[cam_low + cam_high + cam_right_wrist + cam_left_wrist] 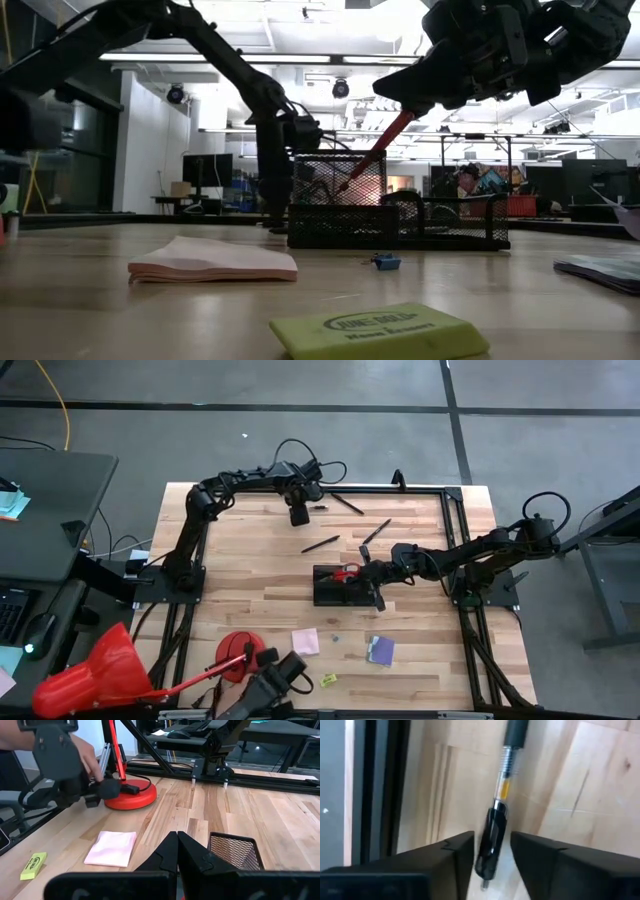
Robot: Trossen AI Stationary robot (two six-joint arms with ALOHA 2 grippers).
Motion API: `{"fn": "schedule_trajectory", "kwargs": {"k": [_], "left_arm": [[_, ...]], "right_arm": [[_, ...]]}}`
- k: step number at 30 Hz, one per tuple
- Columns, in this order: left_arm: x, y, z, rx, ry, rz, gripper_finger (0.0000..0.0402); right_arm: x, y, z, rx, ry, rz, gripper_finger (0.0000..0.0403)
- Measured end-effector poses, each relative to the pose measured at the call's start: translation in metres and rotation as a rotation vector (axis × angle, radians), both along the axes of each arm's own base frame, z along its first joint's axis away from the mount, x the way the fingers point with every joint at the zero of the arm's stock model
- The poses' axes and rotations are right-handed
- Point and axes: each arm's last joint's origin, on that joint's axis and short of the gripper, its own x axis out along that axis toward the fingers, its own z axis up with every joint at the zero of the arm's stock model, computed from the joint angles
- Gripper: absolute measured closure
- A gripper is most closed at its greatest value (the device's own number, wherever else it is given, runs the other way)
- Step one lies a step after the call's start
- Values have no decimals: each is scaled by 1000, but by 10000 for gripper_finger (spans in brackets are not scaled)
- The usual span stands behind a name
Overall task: Pick and place office supplies into organizer
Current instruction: Put the black pen into the black desk organizer
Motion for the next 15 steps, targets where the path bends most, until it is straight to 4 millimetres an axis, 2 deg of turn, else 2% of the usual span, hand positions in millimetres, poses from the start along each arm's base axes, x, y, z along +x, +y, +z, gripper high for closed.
{"fn": "schedule_trajectory", "kwargs": {"k": [7, 15], "left_arm": [[10, -11, -7, 39, 76, -28, 384], [16, -23, -9, 37, 128, -54, 385]], "right_arm": [[0, 0, -1, 0, 7, 0, 402], [0, 0, -1, 0, 10, 0, 402]]}}
